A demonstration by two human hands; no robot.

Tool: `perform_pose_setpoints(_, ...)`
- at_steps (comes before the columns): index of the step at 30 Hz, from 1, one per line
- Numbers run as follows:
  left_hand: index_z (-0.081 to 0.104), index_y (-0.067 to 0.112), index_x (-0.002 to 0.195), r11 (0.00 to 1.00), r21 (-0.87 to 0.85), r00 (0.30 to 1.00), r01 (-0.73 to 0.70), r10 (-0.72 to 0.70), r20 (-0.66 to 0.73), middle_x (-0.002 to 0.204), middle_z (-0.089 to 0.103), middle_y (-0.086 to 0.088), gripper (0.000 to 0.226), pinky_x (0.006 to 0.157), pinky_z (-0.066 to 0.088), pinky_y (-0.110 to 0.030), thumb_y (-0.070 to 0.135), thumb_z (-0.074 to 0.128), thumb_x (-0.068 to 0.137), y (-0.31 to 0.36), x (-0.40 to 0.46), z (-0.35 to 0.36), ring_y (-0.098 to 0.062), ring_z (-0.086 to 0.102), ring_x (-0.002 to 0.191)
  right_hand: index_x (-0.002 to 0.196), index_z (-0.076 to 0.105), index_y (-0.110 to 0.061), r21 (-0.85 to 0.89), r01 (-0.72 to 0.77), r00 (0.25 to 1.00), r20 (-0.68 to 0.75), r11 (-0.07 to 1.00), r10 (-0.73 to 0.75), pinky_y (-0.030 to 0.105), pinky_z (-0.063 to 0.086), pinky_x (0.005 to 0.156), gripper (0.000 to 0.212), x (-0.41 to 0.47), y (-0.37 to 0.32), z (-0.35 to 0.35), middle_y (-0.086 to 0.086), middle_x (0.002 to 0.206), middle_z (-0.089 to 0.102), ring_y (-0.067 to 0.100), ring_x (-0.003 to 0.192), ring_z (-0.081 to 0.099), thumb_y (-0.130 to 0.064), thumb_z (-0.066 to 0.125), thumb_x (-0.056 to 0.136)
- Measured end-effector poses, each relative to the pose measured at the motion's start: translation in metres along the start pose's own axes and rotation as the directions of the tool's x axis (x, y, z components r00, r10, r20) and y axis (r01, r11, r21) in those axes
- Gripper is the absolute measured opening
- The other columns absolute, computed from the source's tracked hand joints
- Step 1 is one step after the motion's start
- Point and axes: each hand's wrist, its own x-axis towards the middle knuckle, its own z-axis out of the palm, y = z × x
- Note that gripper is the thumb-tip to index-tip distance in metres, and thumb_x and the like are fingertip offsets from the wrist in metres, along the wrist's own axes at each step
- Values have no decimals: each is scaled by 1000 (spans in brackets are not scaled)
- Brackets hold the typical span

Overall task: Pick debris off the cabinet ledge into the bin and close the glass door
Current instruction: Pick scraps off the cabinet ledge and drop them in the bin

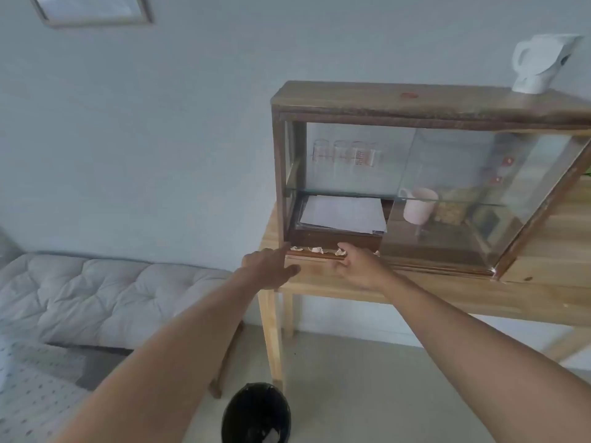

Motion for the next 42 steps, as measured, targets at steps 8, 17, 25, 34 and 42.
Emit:
perform_pose_setpoints(8, 27, 38, 158, 999, -14, 999, 36, -36, -10, 132, 68, -10, 66, 88, 49, -48, 69, 41, 101, 2, 43, 18, -38, 66, 115, 157, 41, -23, 90, -15, 1000, -6, 996, 16, 45, 48, 109, 73, 43, -1, 24, 13, 145, 62, 33, 135, 56, -60, 58, 96)
perform_pose_setpoints(17, 43, 41, 148, 992, -85, 994, 96, -100, -46, 123, 69, -11, 51, 84, 50, -46, 64, 40, 102, 1, 69, 43, -38, 66, 109, 150, 55, -22, 120, 12, 997, -82, 993, -2, 40, 52, 101, 55, 71, -2, 45, 14, 135, 70, 34, 131, 61, -44, 60, 100)
perform_pose_setpoints(25, 65, 52, 132, 972, -192, 959, 137, -179, -219, 109, 74, -6, 34, 73, 43, -40, 53, 49, 102, -2, 75, 59, -34, 67, 100, 129, 75, -26, 219, 48, 974, -225, 974, 2, 35, 60, 86, 33, 69, 0, 55, 4, 120, 79, 26, 103, 75, -35, 61, 100)
perform_pose_setpoints(34, 75, 48, 119, 952, -271, 929, 140, -221, -296, 108, 78, -1, 24, 75, 56, -41, 42, 62, 99, -1, 81, 59, -32, 69, 96, 100, 82, -21, 259, 74, 956, -294, 963, 5, 33, 56, 67, 15, 76, -5, 60, 1, 82, 80, 24, 76, 73, -25, 68, 96)
perform_pose_setpoints(42, 75, 47, 121, 914, -374, 907, 155, -283, -314, 101, 78, 3, 26, 81, 60, -43, 50, 59, 101, -5, 59, 57, -29, 69, 98, 90, 78, -25, 309, 112, 952, -304, 944, -14, 28, 35, 50, 10, 69, -4, 68, -11, 50, 57, 8, 48, 54, -27, 70, 95)
